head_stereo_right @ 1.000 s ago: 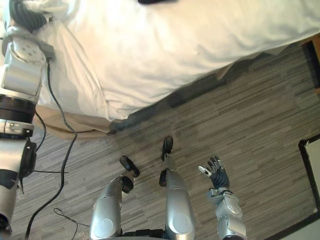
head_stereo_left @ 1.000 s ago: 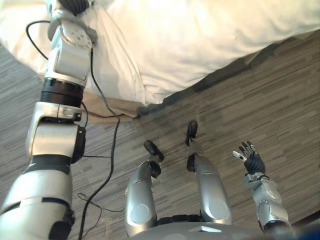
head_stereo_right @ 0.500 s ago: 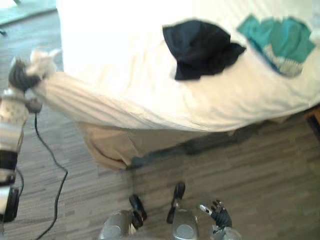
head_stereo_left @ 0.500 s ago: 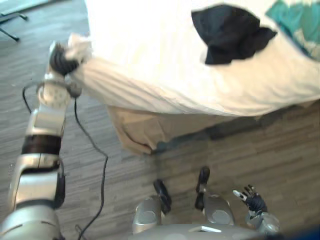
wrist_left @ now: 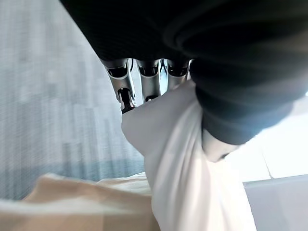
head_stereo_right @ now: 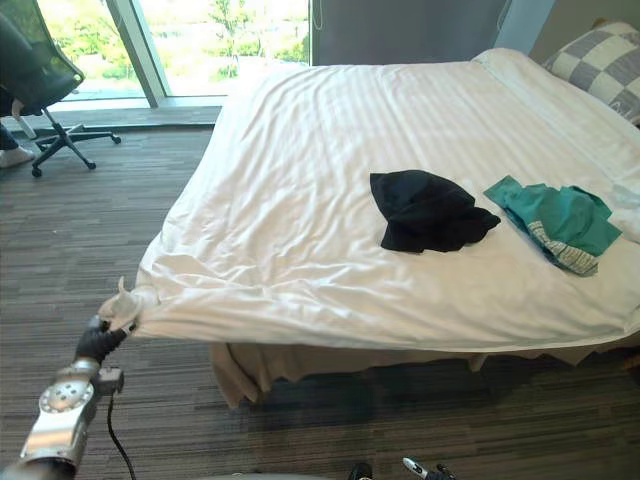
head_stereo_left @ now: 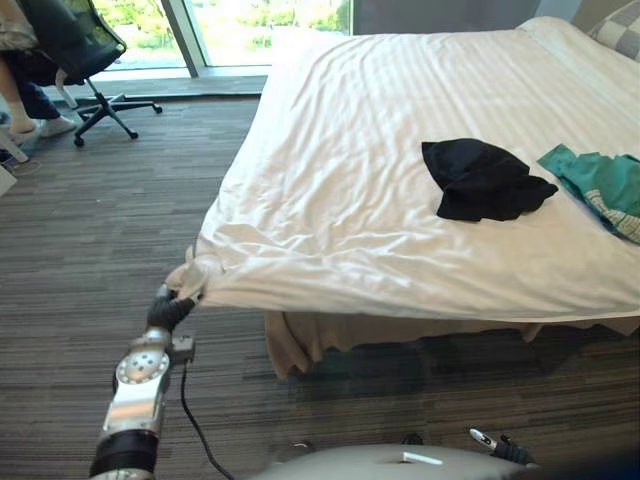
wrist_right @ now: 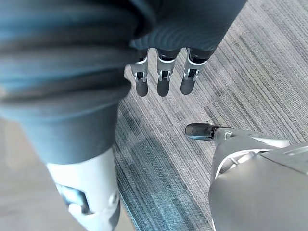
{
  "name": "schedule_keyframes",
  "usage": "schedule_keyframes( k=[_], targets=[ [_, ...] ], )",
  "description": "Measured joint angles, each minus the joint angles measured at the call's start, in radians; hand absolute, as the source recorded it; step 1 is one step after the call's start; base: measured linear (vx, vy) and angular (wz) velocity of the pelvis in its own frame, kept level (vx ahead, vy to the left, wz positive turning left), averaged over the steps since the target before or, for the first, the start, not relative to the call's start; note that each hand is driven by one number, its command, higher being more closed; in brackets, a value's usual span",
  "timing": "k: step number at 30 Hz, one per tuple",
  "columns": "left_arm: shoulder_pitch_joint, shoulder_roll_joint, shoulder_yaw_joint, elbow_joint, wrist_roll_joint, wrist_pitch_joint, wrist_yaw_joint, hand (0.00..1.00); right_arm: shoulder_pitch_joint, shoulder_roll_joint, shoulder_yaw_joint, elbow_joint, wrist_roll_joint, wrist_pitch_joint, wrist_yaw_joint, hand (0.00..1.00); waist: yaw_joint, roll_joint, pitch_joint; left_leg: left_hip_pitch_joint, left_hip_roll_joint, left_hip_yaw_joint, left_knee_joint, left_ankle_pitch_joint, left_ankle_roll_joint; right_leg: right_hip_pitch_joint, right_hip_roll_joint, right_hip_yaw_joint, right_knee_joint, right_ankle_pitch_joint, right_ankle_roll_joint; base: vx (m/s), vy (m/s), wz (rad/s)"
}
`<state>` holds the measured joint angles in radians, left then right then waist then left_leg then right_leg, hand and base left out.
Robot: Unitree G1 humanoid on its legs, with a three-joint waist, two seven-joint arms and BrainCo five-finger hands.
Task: Tidy the bed and pick cloth on bed and put in laundry
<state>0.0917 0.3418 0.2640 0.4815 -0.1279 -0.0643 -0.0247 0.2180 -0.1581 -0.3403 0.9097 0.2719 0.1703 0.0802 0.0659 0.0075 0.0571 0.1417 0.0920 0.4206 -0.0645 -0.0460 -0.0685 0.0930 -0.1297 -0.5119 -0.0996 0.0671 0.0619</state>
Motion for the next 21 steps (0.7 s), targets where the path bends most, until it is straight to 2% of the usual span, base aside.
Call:
schedule_keyframes(
  k=[2,5,9,11,13,15,16,18,20,21],
  targets=[
    [0.001,-0.035,0.04,0.071,0.027,-0.03,0.028,0.0,-0.016,0.0,-0.015,0.019,0.021,-0.002,0.001,0.0,-0.004,0.0,-0.001,0.016,-0.003,0.0,-0.007,0.0,0.0,0.009,0.002,0.001,0.004,-0.002,0.003,0.07,0.023,-0.01],
    [0.02,-0.069,0.128,0.213,0.083,-0.028,0.082,0.0,-0.03,0.0,-0.047,0.032,0.061,-0.004,-0.005,0.0,-0.005,0.0,-0.001,0.029,-0.007,-0.001,-0.019,0.0,0.0,0.019,0.002,0.001,0.004,-0.005,0.007,0.06,0.022,0.03],
    [0.085,-0.097,0.288,0.357,0.144,-0.017,0.184,0.0,-0.057,-0.001,-0.155,0.054,0.145,-0.048,-0.026,0.0,-0.002,-0.006,-0.007,0.034,-0.009,-0.001,-0.021,-0.002,0.002,0.024,-0.002,0.001,0.004,-0.005,0.008,0.04,0.018,0.04],
    [0.108,-0.1,0.32,0.388,0.222,0.004,0.229,0.0,-0.071,-0.005,-0.202,0.053,0.203,-0.071,-0.033,0.0,-0.001,-0.009,-0.01,0.035,-0.012,-0.001,-0.021,-0.002,0.003,0.026,-0.009,0.001,0.004,-0.005,0.008,0.01,0.009,0.02],
    [0.137,-0.104,0.366,0.417,0.337,0.067,0.272,0.0,-0.099,-0.014,-0.259,0.052,0.257,-0.101,-0.036,0.0,0.002,-0.005,-0.009,0.051,-0.013,0.005,-0.023,-0.003,0.004,0.039,-0.012,0.001,0.0,-0.005,0.008,-0.03,0.008,-0.02],
    [0.141,-0.116,0.426,0.456,0.349,0.119,0.267,0.0,-0.11,-0.016,-0.302,0.044,0.278,-0.14,-0.034,0.0,-0.001,0.0,-0.021,0.05,-0.012,0.012,-0.023,-0.014,0.004,0.039,-0.011,0.0,-0.002,-0.009,0.013,-0.08,-0.001,-0.07],
    [0.144,-0.135,0.474,0.484,0.345,0.14,0.259,0.0,-0.125,-0.021,-0.325,0.044,0.288,-0.168,-0.032,1.0,-0.005,-0.002,-0.029,0.049,-0.013,0.013,-0.024,-0.022,-0.005,0.042,-0.011,-0.001,-0.002,-0.01,0.015,-0.04,-0.003,-0.06],
    [0.16,-0.164,0.495,0.516,0.334,0.162,0.238,0.0,-0.137,-0.035,-0.351,0.043,0.293,-0.21,-0.022,1.0,-0.016,-0.002,-0.042,0.05,-0.013,0.016,-0.026,-0.025,-0.008,0.044,-0.011,-0.003,-0.002,-0.011,0.015,0.0,0.0,0.0],
    [0.169,-0.188,0.495,0.526,0.304,0.16,0.213,0.0,-0.146,-0.067,-0.352,0.005,0.293,-0.243,0.009,1.0,-0.021,-0.001,-0.049,0.05,-0.013,0.016,-0.026,-0.025,-0.008,0.045,-0.011,-0.005,-0.001,-0.011,0.016,0.0,0.0,0.0],
    [0.169,-0.195,0.49,0.526,0.289,0.143,0.197,0.0,-0.16,-0.1,-0.351,-0.032,0.293,-0.268,0.046,1.0,-0.021,-0.004,-0.052,0.049,-0.012,0.015,-0.026,-0.025,-0.008,0.045,-0.011,-0.006,-0.001,-0.012,0.016,0.0,0.0,0.0]
  ],
)
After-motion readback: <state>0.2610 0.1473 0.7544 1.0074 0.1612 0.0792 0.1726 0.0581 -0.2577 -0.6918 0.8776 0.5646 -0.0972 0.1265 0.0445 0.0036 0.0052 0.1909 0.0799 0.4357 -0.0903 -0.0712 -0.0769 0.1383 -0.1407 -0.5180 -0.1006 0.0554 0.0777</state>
